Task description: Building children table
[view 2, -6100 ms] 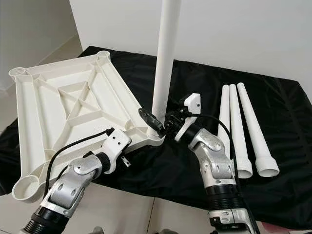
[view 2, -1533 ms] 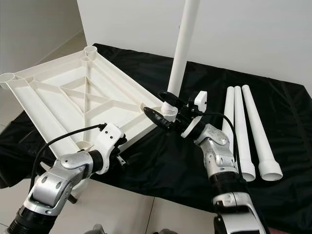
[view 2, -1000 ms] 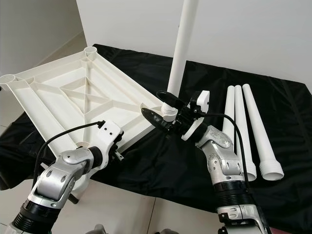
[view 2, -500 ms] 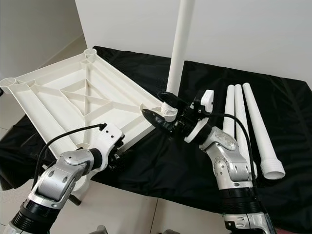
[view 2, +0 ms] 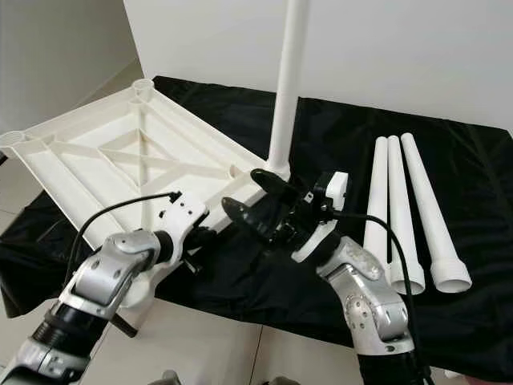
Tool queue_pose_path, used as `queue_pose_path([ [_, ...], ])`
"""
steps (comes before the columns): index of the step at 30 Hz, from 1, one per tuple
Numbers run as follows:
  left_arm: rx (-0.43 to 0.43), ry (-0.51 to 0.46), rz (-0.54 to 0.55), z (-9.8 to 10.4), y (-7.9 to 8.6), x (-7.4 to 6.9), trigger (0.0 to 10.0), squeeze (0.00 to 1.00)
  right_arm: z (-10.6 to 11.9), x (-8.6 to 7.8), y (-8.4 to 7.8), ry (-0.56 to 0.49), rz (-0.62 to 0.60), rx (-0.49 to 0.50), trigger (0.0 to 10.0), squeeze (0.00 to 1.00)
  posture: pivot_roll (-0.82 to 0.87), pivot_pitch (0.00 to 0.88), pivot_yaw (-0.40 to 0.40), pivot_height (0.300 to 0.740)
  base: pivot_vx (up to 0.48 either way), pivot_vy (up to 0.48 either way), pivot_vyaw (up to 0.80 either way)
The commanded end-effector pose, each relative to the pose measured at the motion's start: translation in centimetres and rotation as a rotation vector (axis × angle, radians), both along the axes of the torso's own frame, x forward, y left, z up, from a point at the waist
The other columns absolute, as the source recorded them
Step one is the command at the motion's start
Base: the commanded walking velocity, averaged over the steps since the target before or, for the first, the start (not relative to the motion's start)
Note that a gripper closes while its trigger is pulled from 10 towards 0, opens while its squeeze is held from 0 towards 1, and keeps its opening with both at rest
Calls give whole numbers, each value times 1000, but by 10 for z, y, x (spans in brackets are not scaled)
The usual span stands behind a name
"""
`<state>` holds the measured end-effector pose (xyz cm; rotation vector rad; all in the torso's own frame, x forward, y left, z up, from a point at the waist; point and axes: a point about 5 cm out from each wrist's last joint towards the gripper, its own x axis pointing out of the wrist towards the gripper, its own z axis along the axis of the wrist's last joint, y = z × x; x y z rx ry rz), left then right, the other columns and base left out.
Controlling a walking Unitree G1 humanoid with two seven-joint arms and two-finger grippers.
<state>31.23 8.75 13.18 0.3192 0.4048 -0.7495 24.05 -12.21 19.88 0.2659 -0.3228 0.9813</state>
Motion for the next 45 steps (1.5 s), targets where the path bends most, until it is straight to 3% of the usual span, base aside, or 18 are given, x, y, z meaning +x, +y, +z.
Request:
queue_pose_path([
  [1, 3, -56, 78, 4, 6, 11, 0, 0, 1, -3, 2, -7, -10, -10, 10000, 0, -70, 50, 21, 740, 0, 0, 0],
  [8, 4, -90, 83, 11, 2, 30, 0, 0, 0, -11, 6, 12, -20, -5, 10000, 0, -96, 61, 33, 740, 0, 0, 0],
  [17, -15, -103, 60, 15, -13, 41, 0, 0, 1, -16, 9, 19, -39, -1, 10000, 0, -109, 67, 44, 740, 0, 0, 0],
  [23, -105, -144, 87, 33, -42, 61, 0, 0, 0, -19, 13, 28, -51, 5, 10000, 0, -119, 67, 53, 740, 0, 0, 0],
  [27, -123, -147, 100, 37, -47, 64, 0, 0, 0, -19, 13, 29, -53, 7, 10000, 0, -122, 65, 54, 740, 0, 0, 0],
  [30, -199, -167, 155, 53, -60, 74, 0, 0, 1, -19, 15, 30, -62, 13, 10000, 0, -129, 65, 52, 740, 0, 0, 0],
  [37, -243, -182, 167, 65, -73, 78, 0, 0, 2, -18, 16, 30, -66, 12, 10000, 0, -130, 67, 53, 740, 0, 0, 0],
  [41, -253, -173, 114, 68, -96, 72, 0, 0, 1, -17, 17, 32, -69, 12, 10000, 0, -130, 72, 61, 740, 0, 0, 0],
  [45, -244, -161, 76, 63, -109, 67, 0, 0, 1, -17, 17, 33, -75, 12, 10000, 0, -131, 75, 67, 740, 0, 0, 0],
])
